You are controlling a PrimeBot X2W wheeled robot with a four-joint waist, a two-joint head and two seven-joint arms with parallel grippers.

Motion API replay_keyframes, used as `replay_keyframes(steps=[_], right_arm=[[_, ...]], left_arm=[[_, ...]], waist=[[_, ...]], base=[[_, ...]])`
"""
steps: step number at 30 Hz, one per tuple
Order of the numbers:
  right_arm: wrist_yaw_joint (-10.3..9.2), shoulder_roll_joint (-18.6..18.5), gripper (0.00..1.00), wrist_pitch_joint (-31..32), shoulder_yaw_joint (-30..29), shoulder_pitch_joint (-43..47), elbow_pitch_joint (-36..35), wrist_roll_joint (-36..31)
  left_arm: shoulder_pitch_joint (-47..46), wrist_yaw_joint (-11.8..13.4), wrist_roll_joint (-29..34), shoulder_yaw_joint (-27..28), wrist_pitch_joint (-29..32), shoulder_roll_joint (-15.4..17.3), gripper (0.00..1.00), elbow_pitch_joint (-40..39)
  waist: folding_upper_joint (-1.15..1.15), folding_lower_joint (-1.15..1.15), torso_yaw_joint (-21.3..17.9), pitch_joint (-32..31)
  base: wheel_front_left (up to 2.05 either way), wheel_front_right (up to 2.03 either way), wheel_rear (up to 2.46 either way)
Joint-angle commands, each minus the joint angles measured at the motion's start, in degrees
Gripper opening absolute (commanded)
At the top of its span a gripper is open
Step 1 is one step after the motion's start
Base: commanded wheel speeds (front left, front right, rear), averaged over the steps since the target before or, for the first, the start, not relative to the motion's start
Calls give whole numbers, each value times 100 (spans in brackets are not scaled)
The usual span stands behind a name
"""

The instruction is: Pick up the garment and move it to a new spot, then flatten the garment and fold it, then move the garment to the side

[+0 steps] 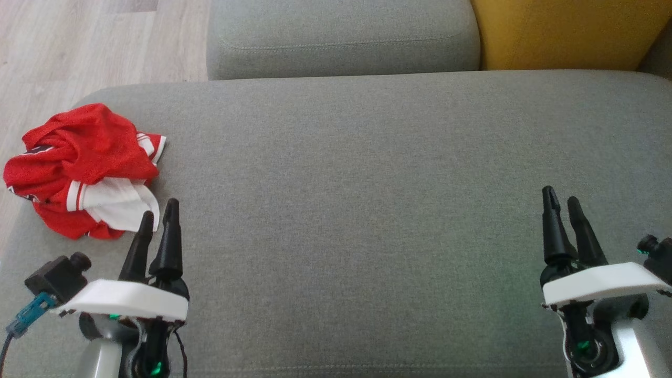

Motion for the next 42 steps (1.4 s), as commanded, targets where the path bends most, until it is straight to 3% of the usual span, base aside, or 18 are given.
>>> replay_keyframes(steps=[1, 42], right_arm=[[-2, -119, 100, -71, 101, -239, -196, -215], [-4, 50, 100, -417, 288, -160, -57, -3322]], left_arm=[[-164, 9, 225, 76, -86, 138, 100, -231], [-146, 241, 2867, -198, -773, 304, 100, 220]], waist=[[0, 0, 5, -6], [0, 0, 35, -13]], base=[[0, 0, 0], [0, 0, 0]])
